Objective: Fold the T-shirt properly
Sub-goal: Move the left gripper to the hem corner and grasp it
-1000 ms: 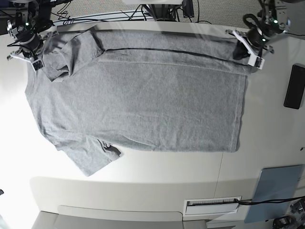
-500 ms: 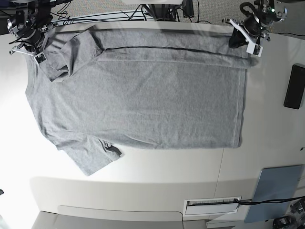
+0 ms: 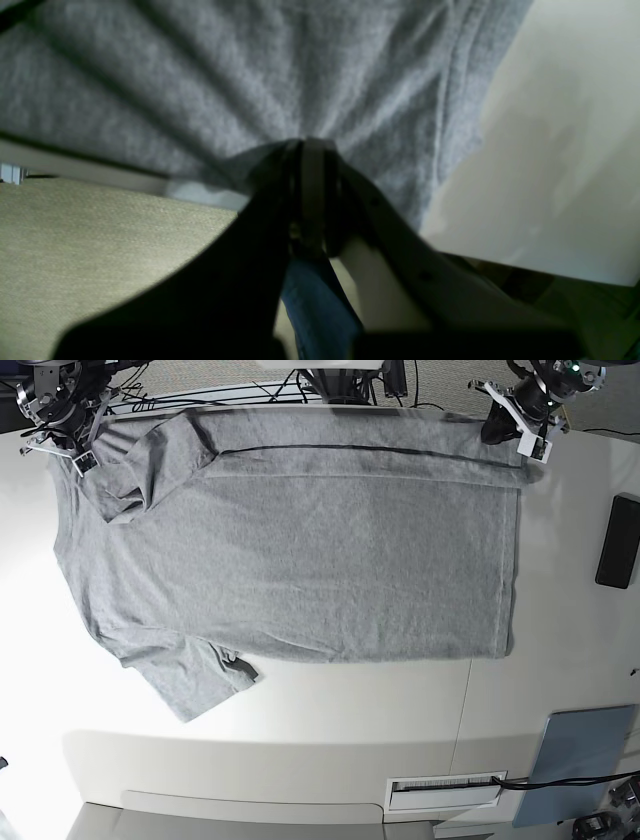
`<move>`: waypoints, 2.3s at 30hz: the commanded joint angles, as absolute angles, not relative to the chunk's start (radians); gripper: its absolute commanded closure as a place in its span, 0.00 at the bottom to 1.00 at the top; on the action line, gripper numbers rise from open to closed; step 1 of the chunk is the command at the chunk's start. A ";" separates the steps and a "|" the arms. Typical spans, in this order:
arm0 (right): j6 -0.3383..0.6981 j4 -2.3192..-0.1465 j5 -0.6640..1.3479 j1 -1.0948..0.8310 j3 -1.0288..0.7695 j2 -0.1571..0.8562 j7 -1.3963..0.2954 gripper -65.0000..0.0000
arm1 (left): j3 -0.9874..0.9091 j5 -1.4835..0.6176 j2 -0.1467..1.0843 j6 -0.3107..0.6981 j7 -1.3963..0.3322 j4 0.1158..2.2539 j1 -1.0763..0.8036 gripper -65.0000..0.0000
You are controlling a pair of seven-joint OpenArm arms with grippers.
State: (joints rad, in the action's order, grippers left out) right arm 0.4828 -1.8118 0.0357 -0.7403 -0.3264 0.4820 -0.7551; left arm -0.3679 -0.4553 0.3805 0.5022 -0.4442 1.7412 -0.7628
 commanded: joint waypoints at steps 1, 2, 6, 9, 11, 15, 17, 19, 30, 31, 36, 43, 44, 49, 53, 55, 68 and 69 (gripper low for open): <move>0.482 -1.826 0.037 -0.756 -0.336 0.496 -0.766 1.00 | -0.370 -0.411 0.395 0.495 -0.517 1.738 -0.794 1.00; 0.483 -1.831 0.037 -0.760 -0.336 0.496 -0.767 1.00 | -0.370 -0.411 0.402 0.495 -0.516 1.738 -0.798 1.00; 0.482 -1.867 0.037 -0.774 -0.336 0.496 -0.775 1.00 | -0.370 -0.412 0.432 0.494 -0.516 1.739 -0.797 1.00; 0.481 -1.903 0.035 -0.781 -0.336 0.496 -0.782 1.00 | -0.370 -0.414 0.445 0.495 -0.516 1.739 -0.798 1.00; 0.473 -1.924 0.034 -0.781 -0.336 0.496 -0.780 1.00 | -0.370 -0.429 0.452 0.495 -0.504 1.746 -0.797 1.00; 0.467 -1.977 0.034 -0.781 -0.336 0.496 -0.773 1.00 | -0.370 -0.427 0.452 0.495 -0.501 1.802 -0.795 1.00; 0.467 -2.004 0.033 -0.781 -0.336 0.496 -0.774 1.00 | -0.370 -0.427 0.452 0.495 -0.501 1.841 -0.795 1.00; 0.467 -2.024 0.033 -0.781 -0.336 0.496 -0.774 1.00 | -0.370 -0.427 0.452 0.495 -0.501 1.877 -0.795 1.00; 0.434 -2.050 0.034 -0.691 -0.336 0.496 -0.751 1.00 | -0.430 -0.413 0.452 0.495 -0.509 2.001 -0.745 1.00; 0.434 -2.050 0.035 -0.672 -0.336 0.496 -0.751 1.00 | -0.438 -0.418 0.452 0.495 -0.509 2.001 -0.730 1.00; 0.437 -2.049 0.046 -0.585 -0.336 0.505 -0.746 0.75 | -0.443 -0.444 0.451 0.488 -0.511 1.997 -0.636 0.64; 0.437 -2.049 0.070 -0.556 -0.335 0.519 -0.620 0.51 | -0.442 -0.545 0.451 0.417 -0.598 1.885 -0.402 0.54; 0.436 -2.049 0.089 -0.547 -0.335 0.518 -0.638 0.51 | -0.440 -0.557 0.451 0.418 -0.604 1.856 -0.366 0.54; 0.436 -2.049 0.216 -0.502 -0.335 0.518 -0.782 0.51 | -0.398 -0.554 0.452 0.417 -0.606 1.663 -0.190 0.54; 0.436 -2.049 0.247 -0.501 -0.335 0.518 -0.791 0.51 | -0.316 -0.508 0.451 0.405 -0.605 1.467 -0.040 0.54; 0.436 -2.049 0.247 -0.501 -0.335 0.518 -0.798 0.51 | -0.270 -0.479 0.451 0.390 -0.604 1.369 0.041 0.54; 0.436 -2.049 0.246 -0.501 -0.335 0.518 -0.847 0.51 | -0.193 -0.373 0.448 0.368 -0.565 0.965 0.423 0.54; 0.436 -2.049 0.247 -0.501 -0.335 0.518 -0.848 0.51 | -0.191 -0.373 0.448 0.368 -0.555 0.927 0.438 0.54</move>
State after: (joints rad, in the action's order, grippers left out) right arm 0.4423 -2.0319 0.2386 -0.5041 -0.3264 0.5007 -0.8604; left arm -0.1890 -0.3637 0.4328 0.3664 -0.5716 0.9115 0.4099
